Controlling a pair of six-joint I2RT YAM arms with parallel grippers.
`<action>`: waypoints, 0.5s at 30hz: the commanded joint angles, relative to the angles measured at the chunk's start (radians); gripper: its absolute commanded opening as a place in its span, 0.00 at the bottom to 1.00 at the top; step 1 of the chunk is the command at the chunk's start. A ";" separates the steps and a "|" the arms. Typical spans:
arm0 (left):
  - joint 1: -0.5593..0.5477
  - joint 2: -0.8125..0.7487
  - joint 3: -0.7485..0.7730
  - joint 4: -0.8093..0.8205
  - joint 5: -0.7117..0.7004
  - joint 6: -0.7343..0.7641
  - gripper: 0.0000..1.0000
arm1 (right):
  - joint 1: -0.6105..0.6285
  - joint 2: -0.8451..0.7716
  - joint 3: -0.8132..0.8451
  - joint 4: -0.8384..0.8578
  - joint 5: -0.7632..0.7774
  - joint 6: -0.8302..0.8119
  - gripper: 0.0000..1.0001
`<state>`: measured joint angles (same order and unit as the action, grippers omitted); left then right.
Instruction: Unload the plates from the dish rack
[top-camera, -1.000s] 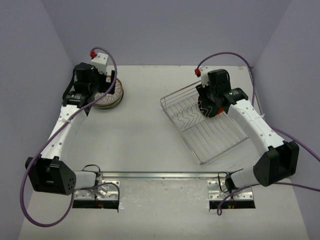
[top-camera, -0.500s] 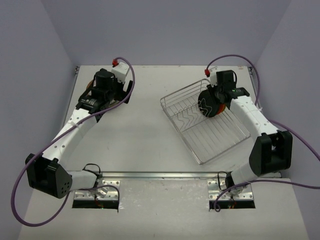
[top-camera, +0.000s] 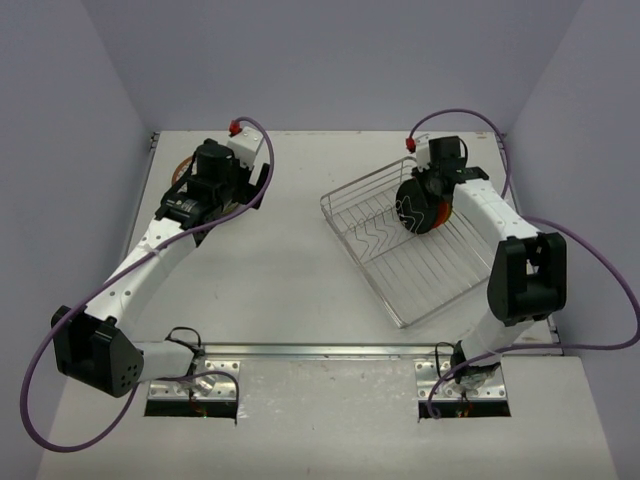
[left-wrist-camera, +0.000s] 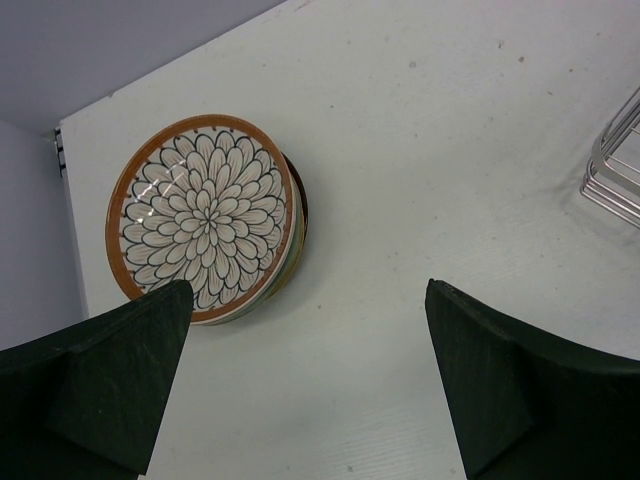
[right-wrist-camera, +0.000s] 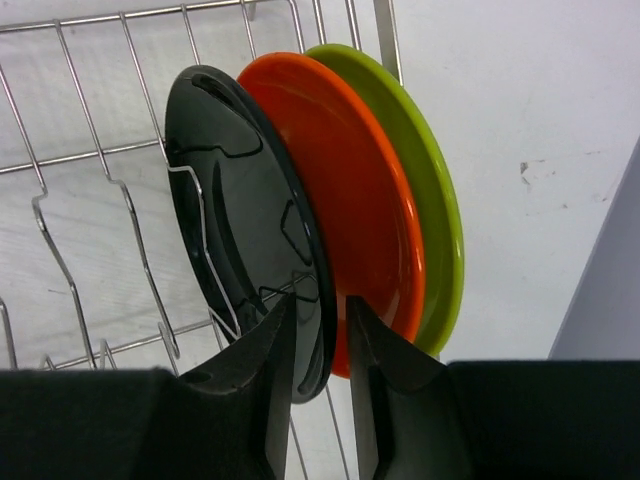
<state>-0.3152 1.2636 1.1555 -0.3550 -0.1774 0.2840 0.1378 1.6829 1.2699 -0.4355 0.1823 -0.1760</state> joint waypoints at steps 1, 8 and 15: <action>-0.012 -0.021 0.012 0.034 -0.011 0.004 0.99 | -0.039 0.029 0.048 0.029 -0.059 0.026 0.24; -0.012 -0.007 0.019 0.034 -0.007 -0.002 0.99 | -0.072 0.025 0.063 0.000 -0.143 0.052 0.16; -0.012 0.000 0.037 0.034 0.011 -0.023 1.00 | -0.073 -0.069 0.107 -0.046 -0.233 0.081 0.00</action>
<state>-0.3157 1.2640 1.1555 -0.3553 -0.1797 0.2813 0.0669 1.7231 1.3092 -0.4812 0.0343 -0.1305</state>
